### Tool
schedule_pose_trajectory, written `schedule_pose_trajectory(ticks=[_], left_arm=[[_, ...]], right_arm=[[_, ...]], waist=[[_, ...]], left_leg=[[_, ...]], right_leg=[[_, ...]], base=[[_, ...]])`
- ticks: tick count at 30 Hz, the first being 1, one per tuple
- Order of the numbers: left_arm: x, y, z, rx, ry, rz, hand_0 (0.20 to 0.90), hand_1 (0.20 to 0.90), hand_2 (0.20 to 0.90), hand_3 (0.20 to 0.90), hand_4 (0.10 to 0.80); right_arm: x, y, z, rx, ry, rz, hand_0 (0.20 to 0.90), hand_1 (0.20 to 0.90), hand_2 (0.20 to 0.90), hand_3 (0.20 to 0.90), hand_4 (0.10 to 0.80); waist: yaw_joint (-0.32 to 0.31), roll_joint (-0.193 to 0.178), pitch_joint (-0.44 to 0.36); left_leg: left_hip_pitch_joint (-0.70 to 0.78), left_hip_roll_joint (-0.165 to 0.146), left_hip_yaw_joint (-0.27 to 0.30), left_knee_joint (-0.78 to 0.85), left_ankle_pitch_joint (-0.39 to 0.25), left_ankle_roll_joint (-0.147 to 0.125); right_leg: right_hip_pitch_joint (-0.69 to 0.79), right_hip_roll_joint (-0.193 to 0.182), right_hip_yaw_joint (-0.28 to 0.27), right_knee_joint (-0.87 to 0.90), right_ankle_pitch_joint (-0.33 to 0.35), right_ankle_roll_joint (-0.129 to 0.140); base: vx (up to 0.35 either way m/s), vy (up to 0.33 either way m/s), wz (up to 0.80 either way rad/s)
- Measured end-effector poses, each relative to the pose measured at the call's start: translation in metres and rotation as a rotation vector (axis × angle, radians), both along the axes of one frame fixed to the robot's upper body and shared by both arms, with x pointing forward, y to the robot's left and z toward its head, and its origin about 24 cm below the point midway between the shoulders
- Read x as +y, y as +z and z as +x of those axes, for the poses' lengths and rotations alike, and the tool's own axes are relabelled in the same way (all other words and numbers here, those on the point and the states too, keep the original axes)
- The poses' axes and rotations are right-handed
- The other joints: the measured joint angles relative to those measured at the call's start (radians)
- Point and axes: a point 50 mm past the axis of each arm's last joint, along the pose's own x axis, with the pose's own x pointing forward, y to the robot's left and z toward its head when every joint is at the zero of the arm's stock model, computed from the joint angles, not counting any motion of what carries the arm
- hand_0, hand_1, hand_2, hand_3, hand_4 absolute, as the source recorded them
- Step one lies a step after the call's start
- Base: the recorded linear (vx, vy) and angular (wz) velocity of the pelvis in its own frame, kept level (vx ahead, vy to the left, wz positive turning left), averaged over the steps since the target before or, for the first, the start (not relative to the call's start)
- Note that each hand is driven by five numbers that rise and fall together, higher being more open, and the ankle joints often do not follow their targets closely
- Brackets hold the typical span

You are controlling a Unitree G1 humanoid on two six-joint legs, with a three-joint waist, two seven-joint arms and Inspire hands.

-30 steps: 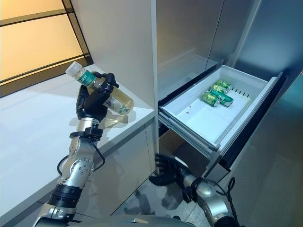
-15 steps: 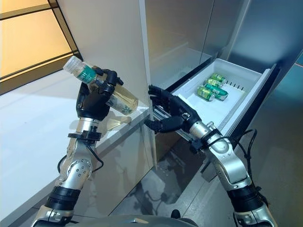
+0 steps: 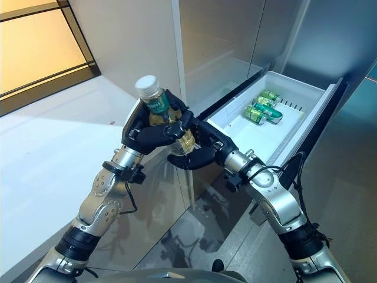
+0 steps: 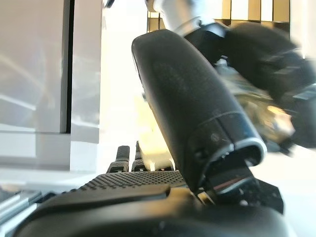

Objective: Put drinks into fridge and close the fridge

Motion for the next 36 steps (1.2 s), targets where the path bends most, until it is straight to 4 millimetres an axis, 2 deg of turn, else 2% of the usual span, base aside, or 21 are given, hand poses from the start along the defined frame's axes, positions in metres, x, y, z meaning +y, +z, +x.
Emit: schedule_pose_trajectory(ticks=[4, 11, 13, 14, 28, 29, 30, 31, 36], left_arm=[[0.000, 0.006, 0.000, -0.057, 0.018, 0.046, 0.300, 0.300, 0.300, 0.200, 0.100], [0.001, 0.006, -0.001, -0.068, 0.021, 0.084, 0.300, 0.300, 0.300, 0.200, 0.100], [0.001, 0.006, -0.001, -0.068, 0.020, 0.084, 0.300, 0.300, 0.300, 0.200, 0.100], [0.001, 0.006, -0.001, -0.068, 0.019, 0.084, 0.300, 0.300, 0.300, 0.200, 0.100], [-0.007, 0.007, -0.001, -0.106, 0.024, 0.161, 0.300, 0.300, 0.300, 0.200, 0.100], [-0.008, 0.007, -0.001, -0.107, 0.025, 0.160, 0.394, 0.394, 0.394, 0.310, 0.210], [-0.008, 0.008, 0.000, -0.109, 0.026, 0.158, 0.538, 0.538, 0.538, 0.477, 0.377], [-0.009, 0.009, 0.000, -0.115, 0.027, 0.158, 0.900, 0.900, 0.900, 0.900, 0.800], [-0.008, 0.016, 0.002, -0.154, 0.081, 0.156, 0.900, 0.900, 0.900, 0.900, 0.800]], right_arm=[[0.000, 0.005, 0.003, 0.020, 0.017, 0.023, 0.900, 0.900, 0.900, 0.900, 0.800], [0.001, 0.002, 0.002, 0.075, 0.021, 0.044, 0.900, 0.900, 0.900, 0.900, 0.800], [0.001, 0.002, 0.002, 0.082, 0.018, 0.054, 0.462, 0.462, 0.462, 0.389, 0.289], [0.001, 0.002, 0.002, 0.090, 0.016, 0.067, 0.300, 0.300, 0.300, 0.200, 0.100], [0.001, 0.002, 0.004, 0.076, -0.021, 0.021, 0.300, 0.300, 0.300, 0.200, 0.100], [0.001, 0.002, 0.005, 0.065, -0.026, 0.013, 0.300, 0.300, 0.300, 0.200, 0.100], [0.001, 0.003, 0.005, 0.054, -0.031, 0.009, 0.300, 0.300, 0.300, 0.200, 0.100], [0.000, 0.004, 0.005, 0.036, -0.040, 0.000, 0.300, 0.300, 0.300, 0.200, 0.100], [-0.007, 0.020, 0.013, -0.201, -0.187, -0.146, 0.300, 0.300, 0.300, 0.200, 0.100]], waist=[[0.001, 0.000, 0.000], [0.001, -0.003, 0.002], [0.001, -0.006, 0.003], [0.001, -0.006, 0.004], [-0.002, -0.006, 0.004], [-0.002, -0.006, 0.004], [-0.002, -0.006, 0.004], [-0.002, -0.006, 0.004], [-0.005, -0.006, 0.004]], left_leg=[[0.000, 0.000, 0.000, 0.000, 0.000, 0.000], [0.001, 0.000, 0.001, 0.000, 0.000, 0.000], [0.003, 0.000, 0.004, 0.000, 0.000, 0.000], [0.003, 0.000, 0.005, 0.000, 0.000, 0.000], [0.008, 0.000, 0.018, 0.000, 0.000, 0.000], [0.008, 0.000, 0.019, 0.000, 0.000, 0.000], [0.008, 0.000, 0.020, 0.000, 0.000, 0.000], [0.008, 0.000, 0.020, 0.000, 0.000, 0.000], [0.009, 0.000, 0.022, 0.000, 0.000, 0.000]], right_leg=[[0.000, 0.000, 0.000, 0.000, 0.000, 0.000], [0.000, 0.000, 0.001, 0.000, 0.000, 0.000], [0.000, 0.000, 0.003, 0.000, 0.000, 0.000], [0.000, 0.000, 0.004, 0.000, 0.001, 0.000], [0.000, 0.002, 0.017, 0.000, 0.006, -0.001], [0.000, 0.002, 0.018, 0.000, 0.007, -0.001], [-0.001, 0.002, 0.019, 0.000, 0.007, -0.001], [-0.001, 0.002, 0.020, 0.000, 0.007, -0.001], [-0.001, 0.002, 0.022, 0.000, 0.009, -0.001]], base=[[0.000, 0.000, 0.00], [0.000, 0.000, 0.00], [0.000, -0.004, -0.02], [-0.001, -0.009, -0.03], [0.000, -0.001, -0.01], [0.000, 0.000, 0.00], [0.000, 0.000, 0.00], [0.000, 0.000, 0.00], [0.000, 0.000, 0.00]])
